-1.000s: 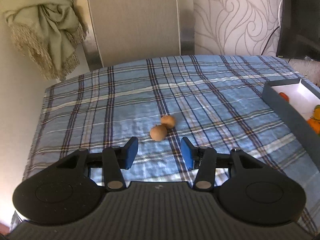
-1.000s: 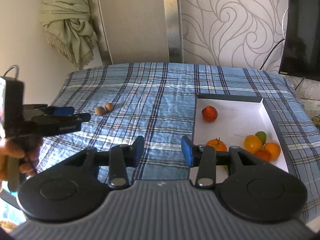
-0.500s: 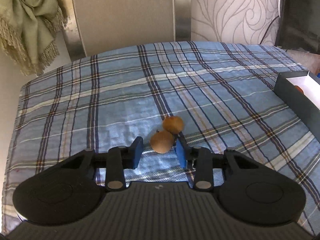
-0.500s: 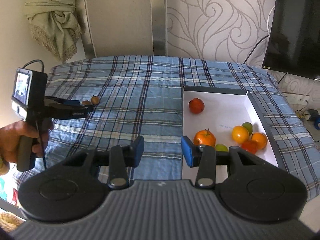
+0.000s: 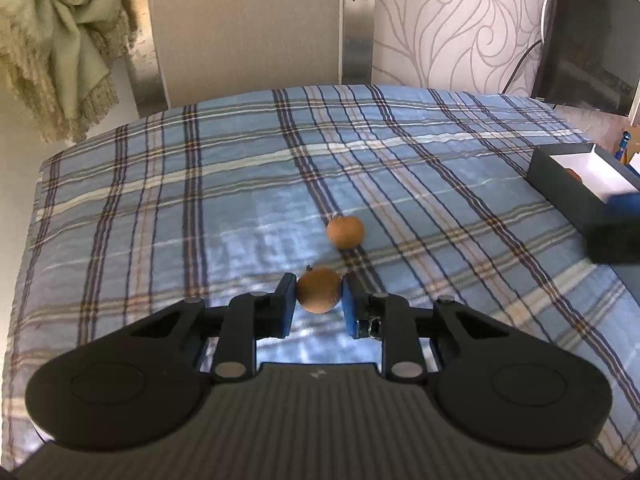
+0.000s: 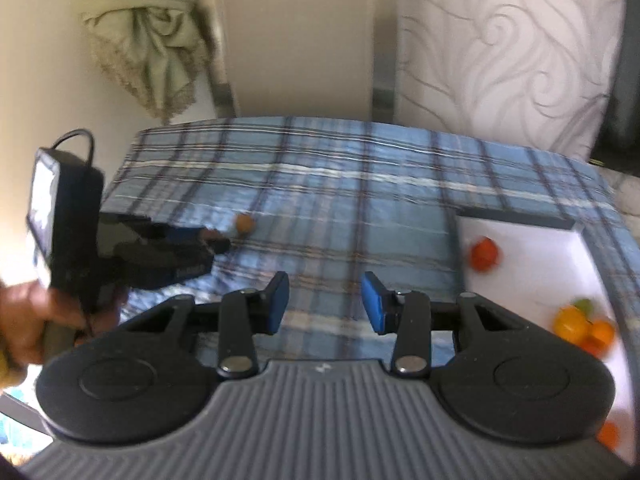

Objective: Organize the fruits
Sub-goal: 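Close the left tool on one small brown fruit, then lower the right tool onto the other brown fruit and close on it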

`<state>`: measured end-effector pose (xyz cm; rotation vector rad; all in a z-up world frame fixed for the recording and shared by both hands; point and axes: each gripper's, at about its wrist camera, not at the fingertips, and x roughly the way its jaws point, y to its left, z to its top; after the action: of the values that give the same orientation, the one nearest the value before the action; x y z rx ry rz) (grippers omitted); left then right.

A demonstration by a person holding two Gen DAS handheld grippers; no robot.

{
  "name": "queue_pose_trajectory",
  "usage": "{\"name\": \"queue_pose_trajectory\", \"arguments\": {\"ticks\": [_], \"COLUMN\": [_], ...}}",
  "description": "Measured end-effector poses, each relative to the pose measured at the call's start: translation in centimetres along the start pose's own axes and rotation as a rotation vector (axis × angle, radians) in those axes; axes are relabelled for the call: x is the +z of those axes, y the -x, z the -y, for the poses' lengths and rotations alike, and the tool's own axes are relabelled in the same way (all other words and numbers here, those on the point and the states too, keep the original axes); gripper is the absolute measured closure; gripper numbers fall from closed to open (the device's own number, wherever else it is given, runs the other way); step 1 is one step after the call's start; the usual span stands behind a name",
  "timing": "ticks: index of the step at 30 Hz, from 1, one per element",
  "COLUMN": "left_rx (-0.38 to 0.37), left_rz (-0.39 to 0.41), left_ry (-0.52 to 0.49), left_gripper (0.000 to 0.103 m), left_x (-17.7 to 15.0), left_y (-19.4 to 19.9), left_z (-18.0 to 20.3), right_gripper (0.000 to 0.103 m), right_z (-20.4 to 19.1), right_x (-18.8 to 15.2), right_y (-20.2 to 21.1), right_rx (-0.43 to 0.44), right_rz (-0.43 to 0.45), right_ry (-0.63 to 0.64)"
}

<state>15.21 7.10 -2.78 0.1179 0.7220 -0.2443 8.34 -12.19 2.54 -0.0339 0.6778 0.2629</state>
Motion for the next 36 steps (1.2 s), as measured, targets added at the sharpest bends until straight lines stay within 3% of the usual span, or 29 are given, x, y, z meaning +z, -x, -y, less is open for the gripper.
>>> {"name": "queue_pose_trajectory", "arguments": {"ticks": [11, 20, 27, 36], "left_rx": [0.019, 0.038, 0.026, 0.042], "left_rz": [-0.019, -0.041, -0.032, -0.072], "left_ry": [0.036, 0.000, -0.004, 0.018], "left_gripper": [0.074, 0.074, 0.074, 0.074], "left_x": [-2.9, -4.7, -4.7, -3.5], "left_y": [4.4, 5.0, 4.7, 4.2], "left_z": [-2.2, -3.1, -3.3, -3.3], "right_gripper": [0.061, 0.066, 0.078, 0.078], "right_z": [-4.7, -6.8, -6.8, -5.7], "right_x": [2.7, 3.2, 2.8, 2.6], "right_y": [-7.7, -12.9, -14.1, -11.1], "right_rx": [0.073, 0.046, 0.029, 0.016], "right_rz": [-0.031, -0.072, -0.087, -0.087], "right_ry": [0.061, 0.085, 0.093, 0.069]}}
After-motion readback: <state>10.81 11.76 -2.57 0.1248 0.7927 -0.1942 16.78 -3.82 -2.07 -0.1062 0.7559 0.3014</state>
